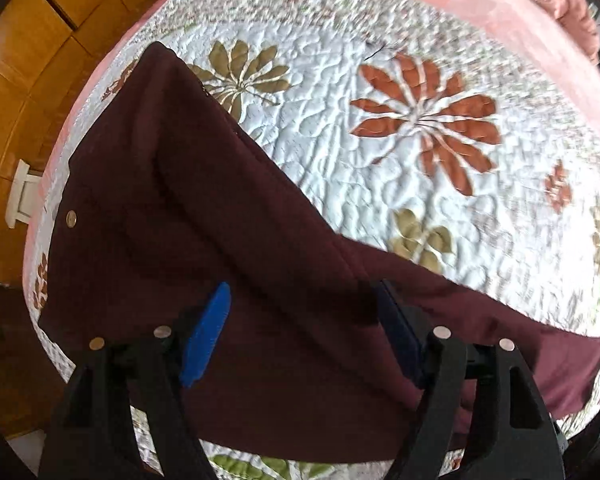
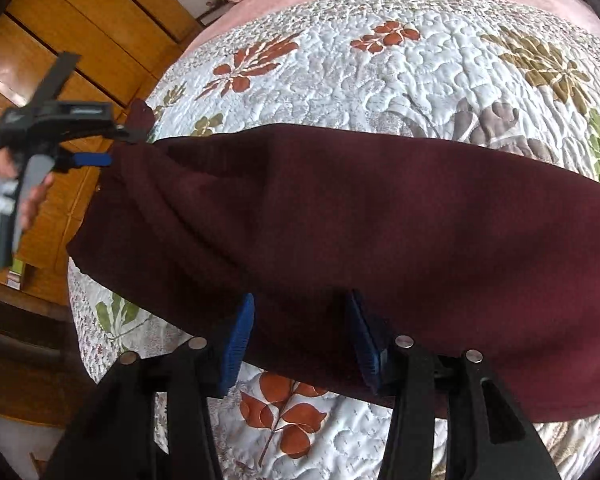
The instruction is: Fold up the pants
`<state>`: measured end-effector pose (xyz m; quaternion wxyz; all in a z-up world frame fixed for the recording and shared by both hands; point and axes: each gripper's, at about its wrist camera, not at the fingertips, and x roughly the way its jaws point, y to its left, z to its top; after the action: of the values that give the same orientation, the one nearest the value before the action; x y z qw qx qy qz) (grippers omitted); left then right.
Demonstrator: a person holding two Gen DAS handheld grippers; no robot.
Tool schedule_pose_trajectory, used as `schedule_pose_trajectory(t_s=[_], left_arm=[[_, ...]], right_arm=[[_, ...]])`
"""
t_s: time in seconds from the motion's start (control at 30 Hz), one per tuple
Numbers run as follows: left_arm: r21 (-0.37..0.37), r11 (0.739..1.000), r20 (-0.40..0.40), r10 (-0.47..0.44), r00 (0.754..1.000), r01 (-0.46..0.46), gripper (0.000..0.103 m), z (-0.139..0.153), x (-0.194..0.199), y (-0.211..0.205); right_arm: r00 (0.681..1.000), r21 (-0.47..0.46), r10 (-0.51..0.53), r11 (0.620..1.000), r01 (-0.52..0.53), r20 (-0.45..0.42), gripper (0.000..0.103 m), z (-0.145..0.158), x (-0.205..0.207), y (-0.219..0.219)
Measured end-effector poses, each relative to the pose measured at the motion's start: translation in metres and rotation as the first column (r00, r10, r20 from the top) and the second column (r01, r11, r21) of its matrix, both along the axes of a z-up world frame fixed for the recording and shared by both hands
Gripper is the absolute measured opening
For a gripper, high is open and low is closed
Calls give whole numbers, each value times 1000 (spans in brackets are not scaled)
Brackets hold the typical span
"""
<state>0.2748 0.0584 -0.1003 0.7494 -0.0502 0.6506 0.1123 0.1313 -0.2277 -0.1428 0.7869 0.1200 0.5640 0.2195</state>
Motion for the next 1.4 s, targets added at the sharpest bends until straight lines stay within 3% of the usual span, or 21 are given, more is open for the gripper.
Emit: schedule_pose_trajectory(t_s=[0.13,0.33,0.37,0.4,0.5,0.53,0.63,0.83,1.03,1.13,1.23,1.3,1.33,1.4], left_arm=[[82,997,-53,7,999,-2,74,-4,26,0],[125,991,-167,-23,986,44,76,-23,45,-6],[122,992,-172,-21,985,42,75,-25,47,-4],[118,993,-168,-7,986,27,66,-25,47,-1],[93,996,-107,17,994,-7,43,-15,38,6],[81,997,-87,15,996,-8,31,-10,33,6],[27,997,34,70,997,-71,16,13,1,16],[-11,995,244,98,965,-98,15,29,-104,30],[-72,986,324,167,931,-152,14,-9,-184,42],[-106,976,312,214,926,-190,14,-38,-194,45],[-140,968,350,245,904,-208,19,-40,-200,48],[-146,959,320,277,906,-242,45,-32,-199,55],[-132,957,303,286,909,-257,68,-29,-197,58],[-95,957,300,291,908,-276,79,-16,-191,66]], right_arm=[[1000,21,6,1000,-6,7,50,-4,0,-3],[1000,43,10,999,-10,12,51,-6,1,-4],[1000,45,11,999,-11,13,51,-6,1,-4],[1000,47,11,999,-12,14,52,-6,1,-4],[1000,54,12,998,-13,15,52,-6,1,-4],[1000,61,10,998,-11,12,52,-6,2,-5],[1000,75,9,997,-9,9,52,-6,2,-7],[1000,55,17,998,-18,10,52,-5,0,-7],[999,-43,32,999,-32,9,52,6,-9,0],[1000,-28,13,1000,-13,11,52,15,-15,0],[1000,-34,4,999,-3,14,52,18,-15,4],[1000,-42,1,999,-1,2,52,15,-12,9],[1000,-42,-1,999,1,-6,52,13,-11,11],[1000,-41,-4,999,4,-17,54,9,-11,15]])
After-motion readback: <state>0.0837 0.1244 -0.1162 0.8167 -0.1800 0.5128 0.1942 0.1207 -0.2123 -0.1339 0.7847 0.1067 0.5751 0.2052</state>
